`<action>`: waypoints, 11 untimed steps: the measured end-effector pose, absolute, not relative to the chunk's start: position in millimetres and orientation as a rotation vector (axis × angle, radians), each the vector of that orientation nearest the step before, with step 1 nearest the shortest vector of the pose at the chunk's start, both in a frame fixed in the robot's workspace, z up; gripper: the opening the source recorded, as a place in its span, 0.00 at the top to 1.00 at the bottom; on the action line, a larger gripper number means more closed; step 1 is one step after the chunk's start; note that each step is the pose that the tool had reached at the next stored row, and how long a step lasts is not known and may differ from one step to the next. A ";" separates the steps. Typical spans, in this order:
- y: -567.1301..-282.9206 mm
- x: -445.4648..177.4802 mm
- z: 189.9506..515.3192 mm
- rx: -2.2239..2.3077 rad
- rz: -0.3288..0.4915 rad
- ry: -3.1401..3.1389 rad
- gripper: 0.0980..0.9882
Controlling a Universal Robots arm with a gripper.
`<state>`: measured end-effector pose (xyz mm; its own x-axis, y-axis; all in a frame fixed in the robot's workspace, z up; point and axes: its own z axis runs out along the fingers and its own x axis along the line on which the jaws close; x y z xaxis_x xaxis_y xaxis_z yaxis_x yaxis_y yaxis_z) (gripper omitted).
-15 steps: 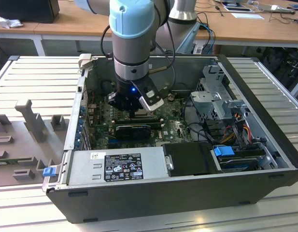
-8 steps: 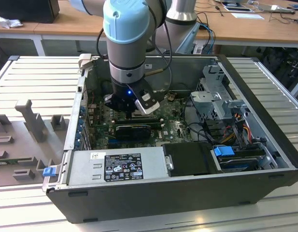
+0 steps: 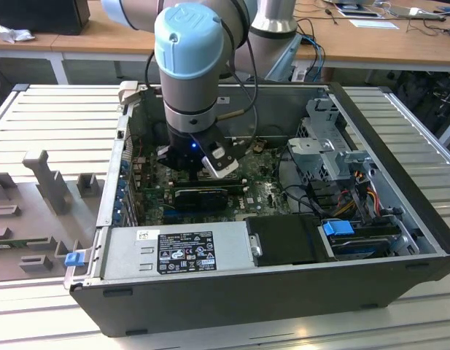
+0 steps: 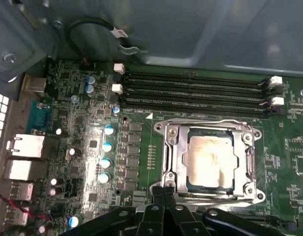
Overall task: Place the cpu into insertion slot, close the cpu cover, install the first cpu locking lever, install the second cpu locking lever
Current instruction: 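Install the second cpu locking lever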
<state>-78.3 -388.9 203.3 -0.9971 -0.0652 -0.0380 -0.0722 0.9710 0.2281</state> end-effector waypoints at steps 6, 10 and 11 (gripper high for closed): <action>-389.1 -81.2 200.7 -0.107 0.404 3.082 0.99; -389.0 -81.5 198.0 -0.106 0.438 3.077 0.99; -389.0 -81.6 197.2 -0.106 0.442 3.076 0.99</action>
